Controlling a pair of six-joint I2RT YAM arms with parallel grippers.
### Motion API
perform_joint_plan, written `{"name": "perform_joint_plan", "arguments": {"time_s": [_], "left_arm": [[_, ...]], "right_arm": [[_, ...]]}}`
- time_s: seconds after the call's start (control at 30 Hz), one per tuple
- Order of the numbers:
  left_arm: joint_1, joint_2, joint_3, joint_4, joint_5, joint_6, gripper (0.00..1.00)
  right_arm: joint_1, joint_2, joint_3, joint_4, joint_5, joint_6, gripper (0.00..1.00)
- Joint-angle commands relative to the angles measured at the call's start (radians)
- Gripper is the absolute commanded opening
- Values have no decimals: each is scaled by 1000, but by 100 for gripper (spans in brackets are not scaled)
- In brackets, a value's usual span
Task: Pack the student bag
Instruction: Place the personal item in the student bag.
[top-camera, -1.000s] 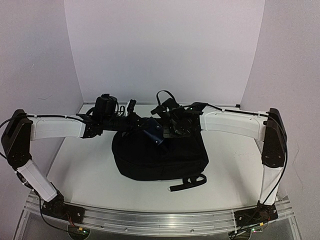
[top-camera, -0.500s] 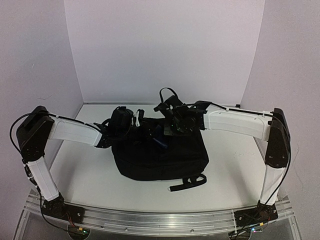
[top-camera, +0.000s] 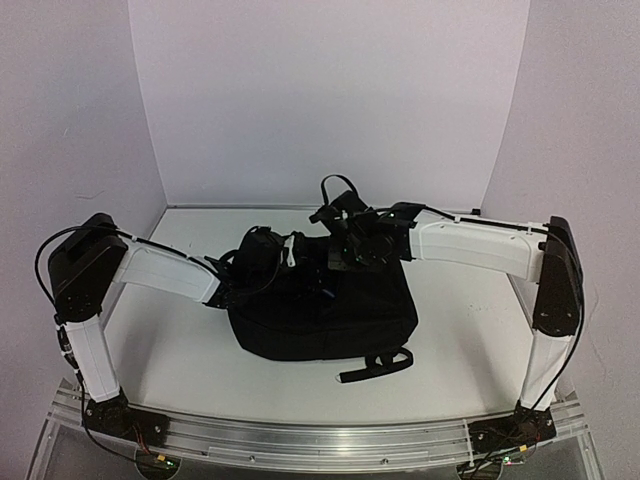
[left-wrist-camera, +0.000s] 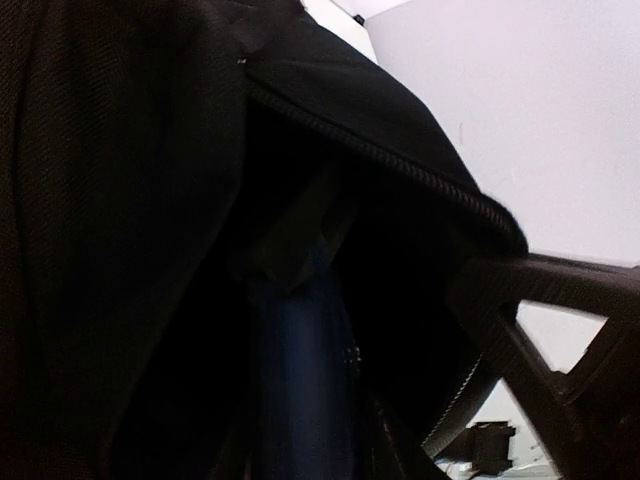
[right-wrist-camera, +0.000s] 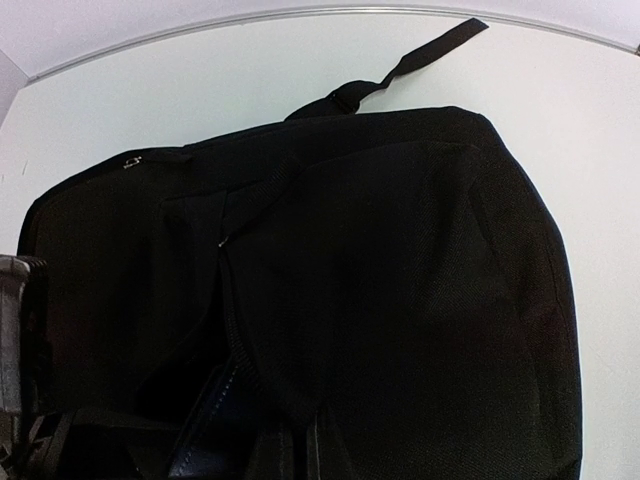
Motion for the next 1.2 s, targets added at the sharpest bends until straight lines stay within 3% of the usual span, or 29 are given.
{"name": "perform_joint_plan", "arguments": {"time_s": [0.0,0.1,0.3,0.77,0.97,1.17], "left_arm": [[-5,-125,45,-213,-49,139,55],[-5,-182,44,-283,-94,201,62],[-5,-186,74,-387,-129,252,62],[-6,-91,123,-330,-29,247,14],[-11,-15,182,-284,37,228,7],[-23,33,215,-266,61,214,9]], "right_arm": [[1,-86,-3,65,16,15,0],[1,-88,-7,68,13,13,0],[1,-82,-3,73,-4,10,0],[1,-93,-10,76,3,9,0],[0,-79,-14,81,-10,12,0],[1,-69,-29,95,-31,20,0]]}}
